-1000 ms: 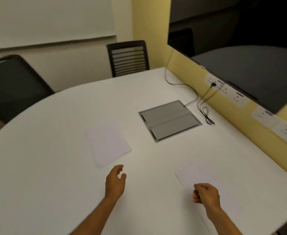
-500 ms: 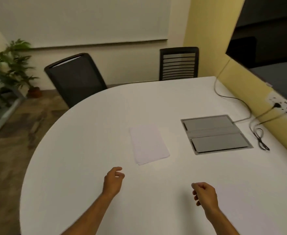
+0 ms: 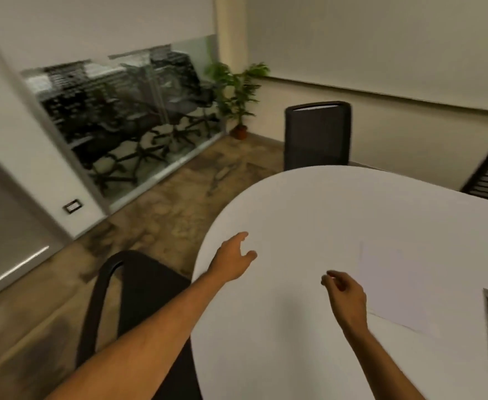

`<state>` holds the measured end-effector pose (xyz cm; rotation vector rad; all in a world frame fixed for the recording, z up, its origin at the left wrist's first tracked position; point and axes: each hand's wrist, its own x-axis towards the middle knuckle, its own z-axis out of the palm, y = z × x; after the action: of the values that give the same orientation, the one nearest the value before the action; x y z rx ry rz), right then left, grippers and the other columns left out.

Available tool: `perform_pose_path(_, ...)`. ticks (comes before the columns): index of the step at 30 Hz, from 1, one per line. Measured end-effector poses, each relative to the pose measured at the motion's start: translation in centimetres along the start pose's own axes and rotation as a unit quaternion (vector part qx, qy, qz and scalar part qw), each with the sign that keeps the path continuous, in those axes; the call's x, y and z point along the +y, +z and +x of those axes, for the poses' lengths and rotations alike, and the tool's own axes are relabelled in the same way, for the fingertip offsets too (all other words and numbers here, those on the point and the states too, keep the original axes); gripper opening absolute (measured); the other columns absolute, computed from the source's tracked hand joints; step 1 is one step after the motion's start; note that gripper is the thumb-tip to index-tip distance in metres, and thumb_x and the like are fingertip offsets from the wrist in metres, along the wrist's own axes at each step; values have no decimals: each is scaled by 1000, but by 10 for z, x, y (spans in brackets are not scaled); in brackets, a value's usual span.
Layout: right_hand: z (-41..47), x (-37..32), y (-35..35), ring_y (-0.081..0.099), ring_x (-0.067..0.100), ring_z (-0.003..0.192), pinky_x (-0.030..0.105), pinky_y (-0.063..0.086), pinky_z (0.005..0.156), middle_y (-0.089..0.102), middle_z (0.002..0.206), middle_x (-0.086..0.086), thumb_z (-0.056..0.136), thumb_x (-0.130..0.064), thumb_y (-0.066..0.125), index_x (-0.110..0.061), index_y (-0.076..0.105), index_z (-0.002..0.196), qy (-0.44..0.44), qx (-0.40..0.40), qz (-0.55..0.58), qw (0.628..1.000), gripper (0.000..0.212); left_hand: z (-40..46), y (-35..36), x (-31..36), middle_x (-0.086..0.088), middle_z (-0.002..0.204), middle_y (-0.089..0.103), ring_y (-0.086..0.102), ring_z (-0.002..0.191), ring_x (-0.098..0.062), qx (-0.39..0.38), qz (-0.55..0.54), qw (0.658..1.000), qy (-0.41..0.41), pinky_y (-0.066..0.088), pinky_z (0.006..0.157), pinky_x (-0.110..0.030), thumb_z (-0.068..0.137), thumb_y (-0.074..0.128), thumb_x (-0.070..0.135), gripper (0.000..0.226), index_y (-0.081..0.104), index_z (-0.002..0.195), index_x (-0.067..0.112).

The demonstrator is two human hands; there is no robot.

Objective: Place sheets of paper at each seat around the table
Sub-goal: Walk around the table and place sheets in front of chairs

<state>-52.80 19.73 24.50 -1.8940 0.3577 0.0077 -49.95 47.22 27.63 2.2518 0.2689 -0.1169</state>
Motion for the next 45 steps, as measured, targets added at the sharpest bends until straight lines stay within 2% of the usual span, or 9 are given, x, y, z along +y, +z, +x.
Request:
perform_pose_path(6,-34,-70,104,64,17,92,31,46,87,70,104,-4,90,-32,67,-20,71,122,-87,-87,-21,992,35,-55,-120,-51,-4,161,31,18,152,-23,90,63,993,-46,25,119,-41,91,62,43,72,33,154,22)
perform_pose_path(11,-76,-110,190,64,21,103,35,49,93,70,114,-1,92,-33,65,-18,68,128,-131,-125,-21,983,40,-86,-210,-112,1,162,29,13,153,-17,133,54,987,-66,23,120,-40,90,61,48,74,31,154,26)
perform_pose_path(15,-101,-137,270,63,27,110,44,50,99,69,124,9,95,-33,64,-16,67,130,-153,-130,-36,979,38,-95,-274,-178,4,161,31,25,150,-18,143,42,985,-83,29,118,-41,89,62,51,76,30,154,29)
perform_pose_path(20,-117,-172,360,58,18,98,35,47,93,69,120,10,96,-28,64,-11,67,127,-178,-97,-40,978,36,-73,-354,-244,4,159,34,44,138,-23,114,34,990,-78,39,112,-45,84,63,58,82,29,154,33)
perform_pose_path(24,-118,-191,413,62,24,97,33,45,90,71,120,14,95,-27,65,-10,70,124,-156,-74,-55,984,34,-44,-405,-273,5,159,33,39,141,-20,91,27,994,-56,37,113,-41,85,63,56,80,28,154,33)
perform_pose_path(30,-104,-226,468,59,7,79,30,44,83,70,113,9,97,-25,62,-9,70,124,-149,-40,-52,987,33,23,-460,-291,6,158,35,36,143,-20,66,8,998,-23,36,112,-40,86,62,54,78,28,153,35)
perform_pose_path(35,-58,-238,508,59,15,102,32,48,90,70,124,8,97,-33,60,-13,70,125,-142,-5,-62,988,36,95,-479,-297,8,157,37,42,138,-18,43,15,999,-1,38,106,-37,85,61,56,77,29,152,38)
perform_pose_path(41,26,-253,547,63,26,115,34,49,92,68,127,9,98,-32,61,-12,68,129,-117,33,-38,992,38,207,-487,-281,9,157,37,37,142,-17,11,29,999,43,35,108,-36,87,61,52,73,31,152,37)
perform_pose_path(45,80,-259,558,63,26,115,37,51,95,68,128,9,98,-32,60,-13,68,129,-86,61,-26,994,37,285,-478,-252,11,157,37,37,143,-15,-30,27,997,69,32,104,-31,89,61,50,72,31,152,35)
